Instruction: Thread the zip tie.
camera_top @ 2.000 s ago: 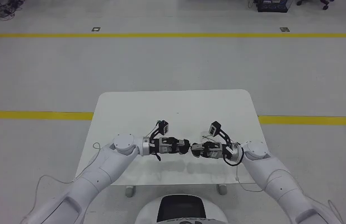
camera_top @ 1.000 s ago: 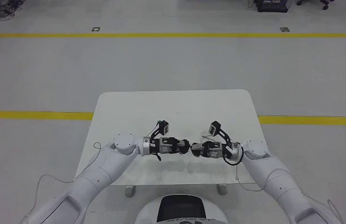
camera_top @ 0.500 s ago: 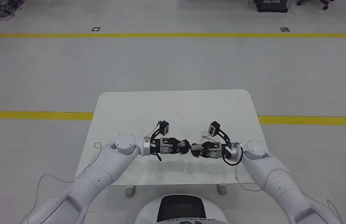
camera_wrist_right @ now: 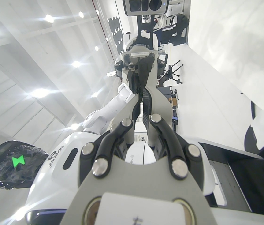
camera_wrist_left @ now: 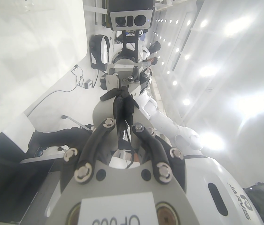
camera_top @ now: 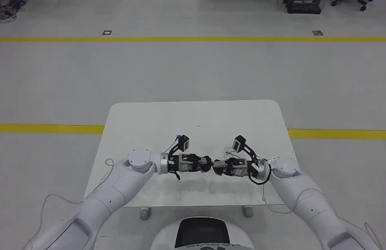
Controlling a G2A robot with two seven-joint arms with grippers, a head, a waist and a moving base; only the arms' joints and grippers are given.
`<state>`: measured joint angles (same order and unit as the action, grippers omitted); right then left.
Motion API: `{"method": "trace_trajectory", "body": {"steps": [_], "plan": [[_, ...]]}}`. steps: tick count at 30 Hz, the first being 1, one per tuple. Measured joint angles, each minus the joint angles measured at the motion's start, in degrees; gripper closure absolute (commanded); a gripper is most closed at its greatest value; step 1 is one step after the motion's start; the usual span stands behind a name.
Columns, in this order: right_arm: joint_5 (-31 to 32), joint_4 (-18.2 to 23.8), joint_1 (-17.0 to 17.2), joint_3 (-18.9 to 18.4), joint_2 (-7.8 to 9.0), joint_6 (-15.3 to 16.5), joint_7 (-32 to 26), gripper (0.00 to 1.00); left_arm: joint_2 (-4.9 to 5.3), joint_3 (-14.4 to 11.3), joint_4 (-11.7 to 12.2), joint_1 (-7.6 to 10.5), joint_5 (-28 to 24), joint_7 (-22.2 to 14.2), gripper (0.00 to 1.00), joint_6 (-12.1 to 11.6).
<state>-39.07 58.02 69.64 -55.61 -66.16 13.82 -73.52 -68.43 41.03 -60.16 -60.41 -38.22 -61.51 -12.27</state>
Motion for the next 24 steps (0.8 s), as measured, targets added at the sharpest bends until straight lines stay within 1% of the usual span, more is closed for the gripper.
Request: {"method": "trace_trajectory", "body": {"steps": [2,3,15,18,19,24], "plan": [[0.03,-0.03,0.0,-0.02,-0.03,-0.01,0.01,1.0,-0.01,0.0,0.05,0.02,-0.02,0.0,1.0,-0.03],[0.05,-0.03,0.0,-0.03,-0.04,-0.02,0.01,1.0,-0.01,0.01,0.07,0.02,-0.03,0.01,0.95,-0.04],[0.21,-0.06,0.04,-0.12,-0.2,-0.13,0.02,1.0,-0.01,0.03,0.2,0.08,-0.01,-0.12,0.96,-0.18],[0.15,-0.09,0.06,-0.18,-0.24,-0.03,-0.01,1.0,-0.01,0.01,0.16,0.09,0.03,-0.08,0.93,-0.17],[0.11,-0.1,0.08,-0.21,-0.25,0.01,-0.04,1.0,-0.01,0.01,0.16,0.08,0.02,-0.06,0.9,-0.17],[0.02,-0.17,0.09,-0.31,-0.31,0.11,-0.12,1.0,-0.02,0.0,0.13,0.06,0.03,-0.05,0.91,-0.15]]}}
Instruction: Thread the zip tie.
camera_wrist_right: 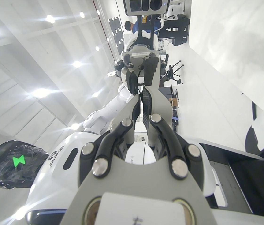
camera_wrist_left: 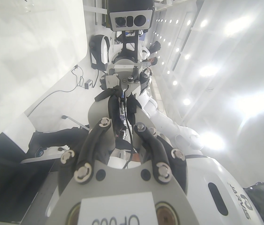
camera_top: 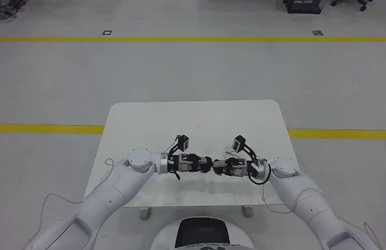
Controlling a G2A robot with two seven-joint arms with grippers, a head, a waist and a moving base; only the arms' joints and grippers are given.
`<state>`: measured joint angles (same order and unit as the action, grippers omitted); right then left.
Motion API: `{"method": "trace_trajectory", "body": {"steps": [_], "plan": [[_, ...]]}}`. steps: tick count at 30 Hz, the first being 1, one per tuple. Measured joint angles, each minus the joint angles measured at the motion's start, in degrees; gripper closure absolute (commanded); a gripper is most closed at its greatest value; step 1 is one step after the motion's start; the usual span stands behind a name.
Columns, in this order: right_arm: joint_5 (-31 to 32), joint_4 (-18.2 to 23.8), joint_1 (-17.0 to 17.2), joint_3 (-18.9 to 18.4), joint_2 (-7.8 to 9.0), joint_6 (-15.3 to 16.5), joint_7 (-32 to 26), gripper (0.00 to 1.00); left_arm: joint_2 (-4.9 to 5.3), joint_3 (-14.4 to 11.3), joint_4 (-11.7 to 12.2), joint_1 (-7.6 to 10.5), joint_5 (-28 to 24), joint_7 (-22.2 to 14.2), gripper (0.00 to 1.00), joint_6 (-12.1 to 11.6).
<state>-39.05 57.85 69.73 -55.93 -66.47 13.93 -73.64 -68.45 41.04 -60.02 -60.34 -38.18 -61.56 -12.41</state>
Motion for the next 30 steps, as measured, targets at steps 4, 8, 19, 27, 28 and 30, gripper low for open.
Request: {"method": "trace_trajectory", "body": {"steps": [4,8,19,27,28,30], "plan": [[0.01,-0.11,-0.05,-0.04,-0.05,-0.11,-0.07,1.0,-0.01,-0.01,0.04,0.04,-0.04,-0.12,0.93,0.03],[0.08,-0.4,-0.22,-0.02,-0.12,-0.34,-0.07,1.0,-0.03,-0.06,0.13,0.11,-0.05,-0.22,0.95,0.07],[0.33,-0.83,-0.5,0.05,-0.3,-0.49,-0.35,1.0,-0.15,-0.29,0.46,0.21,-0.12,-0.31,1.0,0.01],[-0.06,-0.69,-0.23,-0.51,-0.27,-0.31,-0.17,0.0,-0.21,-0.06,0.83,0.25,-0.71,-0.6,1.0,-1.27],[-0.3,-0.65,-0.1,-0.77,-0.23,-0.13,-0.17,0.0,-0.18,0.05,0.83,0.23,-0.69,-0.65,1.0,-1.7],[-0.67,-0.59,0.16,-1.26,-0.13,0.19,-0.08,0.0,-0.1,0.27,0.83,0.16,-0.54,-0.65,1.0,-2.33]]}}
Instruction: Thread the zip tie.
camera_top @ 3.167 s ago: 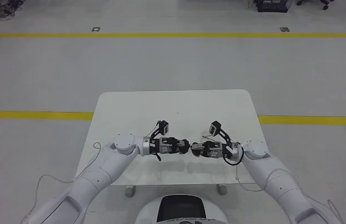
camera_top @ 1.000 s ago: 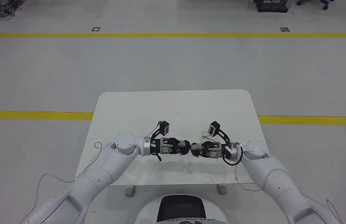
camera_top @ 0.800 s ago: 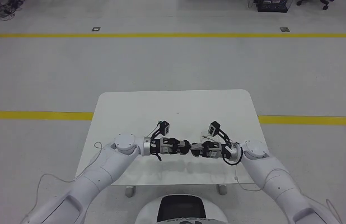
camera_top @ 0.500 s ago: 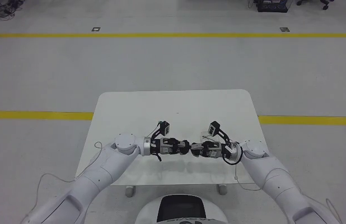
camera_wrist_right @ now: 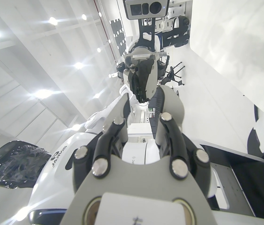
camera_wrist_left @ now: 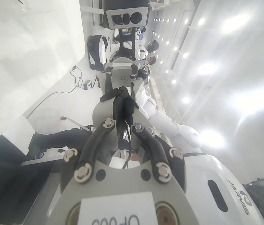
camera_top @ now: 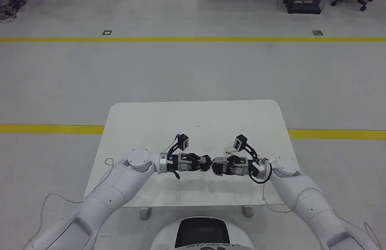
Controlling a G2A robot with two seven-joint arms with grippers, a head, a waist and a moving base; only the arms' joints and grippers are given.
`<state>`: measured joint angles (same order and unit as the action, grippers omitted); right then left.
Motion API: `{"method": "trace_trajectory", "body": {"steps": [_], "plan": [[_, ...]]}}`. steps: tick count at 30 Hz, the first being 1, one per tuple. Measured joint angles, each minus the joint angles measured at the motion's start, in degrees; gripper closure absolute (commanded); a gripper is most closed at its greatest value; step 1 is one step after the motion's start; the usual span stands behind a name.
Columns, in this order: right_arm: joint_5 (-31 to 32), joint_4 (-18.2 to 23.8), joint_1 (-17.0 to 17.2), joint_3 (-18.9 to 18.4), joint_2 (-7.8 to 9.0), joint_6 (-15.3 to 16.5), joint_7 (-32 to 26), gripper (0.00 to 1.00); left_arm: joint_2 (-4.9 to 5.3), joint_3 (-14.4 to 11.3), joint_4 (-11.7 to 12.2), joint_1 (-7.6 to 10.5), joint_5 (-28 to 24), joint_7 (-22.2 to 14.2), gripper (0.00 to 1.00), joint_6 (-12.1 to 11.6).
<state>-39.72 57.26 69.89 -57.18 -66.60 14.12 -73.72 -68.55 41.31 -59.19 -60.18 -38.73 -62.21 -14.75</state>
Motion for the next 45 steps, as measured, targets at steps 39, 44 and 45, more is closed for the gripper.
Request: {"method": "trace_trajectory", "body": {"steps": [39,44,45], "plan": [[-0.88,0.44,0.58,-1.19,0.25,0.41,0.22,0.0,1.76,7.68,-10.73,-7.8,29.98,16.97,1.0,-4.73],[-0.88,0.44,0.58,-1.19,0.25,0.41,0.22,0.0,1.75,7.7,-10.76,-7.84,29.87,17.03,1.0,-4.73],[-0.86,0.46,0.59,-1.2,0.25,0.41,0.24,0.0,1.76,7.66,-10.81,-7.86,30.12,17.28,1.0,-4.62]]}}
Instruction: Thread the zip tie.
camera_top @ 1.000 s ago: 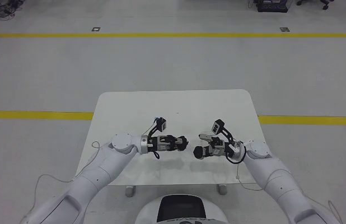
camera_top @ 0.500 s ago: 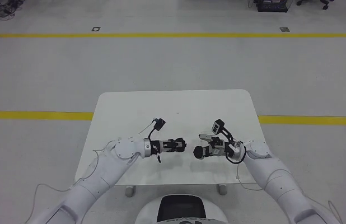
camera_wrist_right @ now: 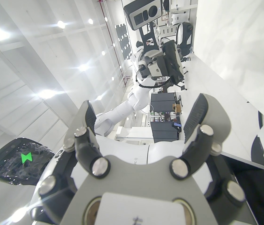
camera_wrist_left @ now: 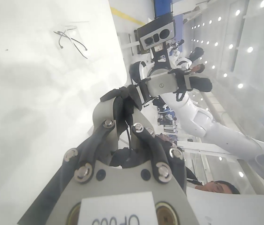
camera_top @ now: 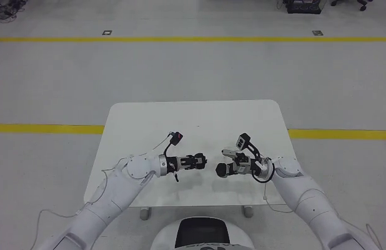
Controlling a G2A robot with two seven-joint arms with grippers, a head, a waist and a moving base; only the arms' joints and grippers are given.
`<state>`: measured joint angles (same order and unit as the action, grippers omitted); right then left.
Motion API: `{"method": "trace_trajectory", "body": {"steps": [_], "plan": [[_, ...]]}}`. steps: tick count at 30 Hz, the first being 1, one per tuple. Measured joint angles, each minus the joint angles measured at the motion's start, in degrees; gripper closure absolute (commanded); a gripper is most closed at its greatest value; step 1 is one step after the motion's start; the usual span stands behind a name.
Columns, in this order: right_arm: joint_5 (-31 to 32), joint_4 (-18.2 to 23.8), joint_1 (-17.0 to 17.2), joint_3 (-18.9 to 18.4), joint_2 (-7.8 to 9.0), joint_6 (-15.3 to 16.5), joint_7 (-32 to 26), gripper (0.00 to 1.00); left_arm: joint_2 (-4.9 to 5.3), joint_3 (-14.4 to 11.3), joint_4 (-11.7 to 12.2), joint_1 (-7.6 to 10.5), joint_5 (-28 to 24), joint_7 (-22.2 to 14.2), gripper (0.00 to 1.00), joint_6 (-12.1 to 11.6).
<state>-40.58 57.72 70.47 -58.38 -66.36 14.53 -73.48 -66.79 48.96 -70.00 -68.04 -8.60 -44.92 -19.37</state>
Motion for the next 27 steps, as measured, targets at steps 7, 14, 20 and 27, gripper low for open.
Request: {"method": "trace_trajectory", "body": {"steps": [7,14,20,27], "plan": [[10.71,4.79,1.44,-3.0,1.7,-0.02,8.38,0.0,0.47,0.11,-0.84,-0.56,2.08,1.47,1.0,-0.12],[28.95,16.56,4.24,-7.34,4.49,-6.47,15.29,0.0,1.01,0.8,-2.11,-1.49,2.14,1.33,1.0,-0.11],[46.26,26.06,4.6,-6.82,5.54,-15.2,20.36,0.0,1.18,0.84,-2.94,-2.17,1.59,2.0,1.0,-0.11],[46.85,26.36,4.54,-6.61,5.53,-15.81,20.18,0.0,1.17,0.64,-3.21,-2.35,1.55,2.43,1.0,-0.11]]}}
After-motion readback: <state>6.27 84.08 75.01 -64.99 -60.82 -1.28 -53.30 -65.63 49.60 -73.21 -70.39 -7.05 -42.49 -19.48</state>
